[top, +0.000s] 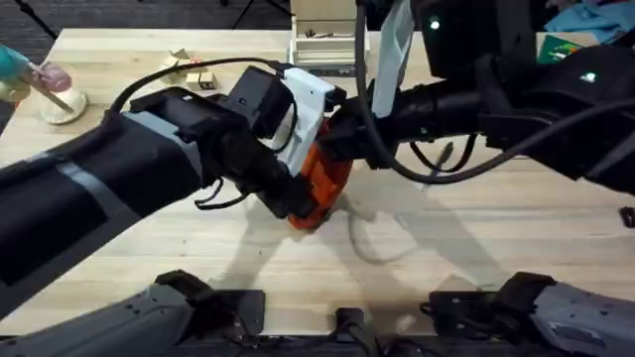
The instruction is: Unzip the bag, pick up the pens from the table one at a time and place them inside, then zip the bag closed.
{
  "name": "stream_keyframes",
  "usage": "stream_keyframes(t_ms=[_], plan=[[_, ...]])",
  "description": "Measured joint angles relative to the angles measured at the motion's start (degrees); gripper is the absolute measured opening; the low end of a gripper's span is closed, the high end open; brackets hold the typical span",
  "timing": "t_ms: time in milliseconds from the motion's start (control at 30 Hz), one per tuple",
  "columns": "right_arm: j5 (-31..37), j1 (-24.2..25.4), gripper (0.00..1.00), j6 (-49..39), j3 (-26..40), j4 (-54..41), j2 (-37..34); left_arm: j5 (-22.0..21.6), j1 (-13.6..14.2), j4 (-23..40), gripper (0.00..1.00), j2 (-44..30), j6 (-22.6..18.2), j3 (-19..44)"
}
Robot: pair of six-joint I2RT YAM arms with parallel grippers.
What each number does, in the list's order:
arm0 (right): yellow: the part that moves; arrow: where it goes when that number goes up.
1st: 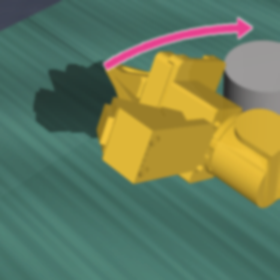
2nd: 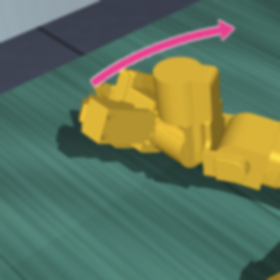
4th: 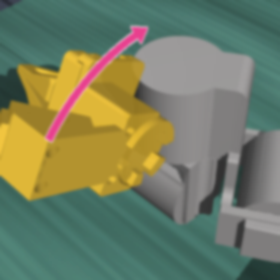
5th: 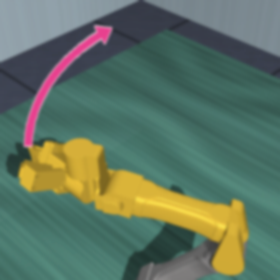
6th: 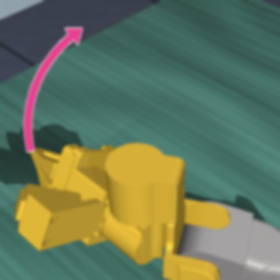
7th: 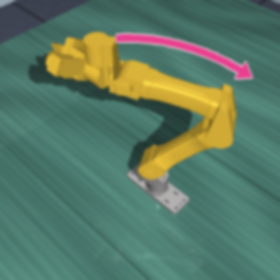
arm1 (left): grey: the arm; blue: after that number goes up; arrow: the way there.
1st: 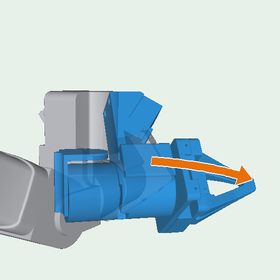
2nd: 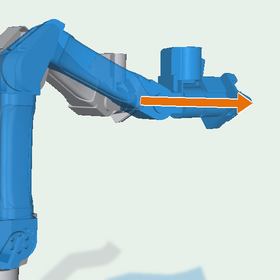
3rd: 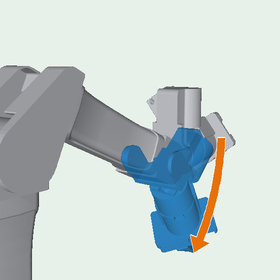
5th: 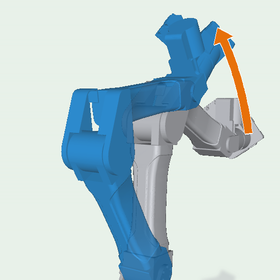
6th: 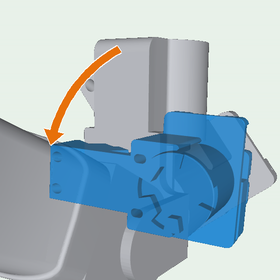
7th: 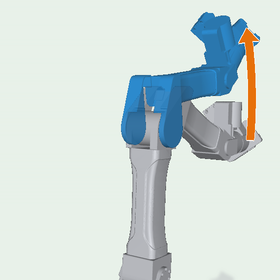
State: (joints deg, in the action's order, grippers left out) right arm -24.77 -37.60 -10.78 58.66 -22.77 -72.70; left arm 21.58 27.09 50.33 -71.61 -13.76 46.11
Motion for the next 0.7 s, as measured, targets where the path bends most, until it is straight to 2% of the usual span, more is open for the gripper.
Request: stream_keyframes(t_ms=[200,600,633,667,700], plan=[[0.07,-0.31,0.032,0.0,0.15,-0.56,-0.01,-0.02,0.0,-0.02,0.042,0.0,0.0,0.0],[2.87,-4.5,0.032,-0.19,0.5,-1.07,0.66,0.0,-0.02,0.51,0.042,0.0,0.04,-0.15],[2.97,-4.61,0.057,-0.19,0.5,-1.14,0.72,0.0,-0.02,0.52,0.042,0.0,0.04,-0.15],[2.84,-4.78,0.158,-0.14,0.5,-1.41,0.74,0.0,-0.02,0.48,0.042,0.0,0.07,-0.15],[2.79,-5.04,0.303,-0.23,0.48,-1.74,0.74,0.0,-0.02,0.22,0.042,0.0,0.09,-0.15]])
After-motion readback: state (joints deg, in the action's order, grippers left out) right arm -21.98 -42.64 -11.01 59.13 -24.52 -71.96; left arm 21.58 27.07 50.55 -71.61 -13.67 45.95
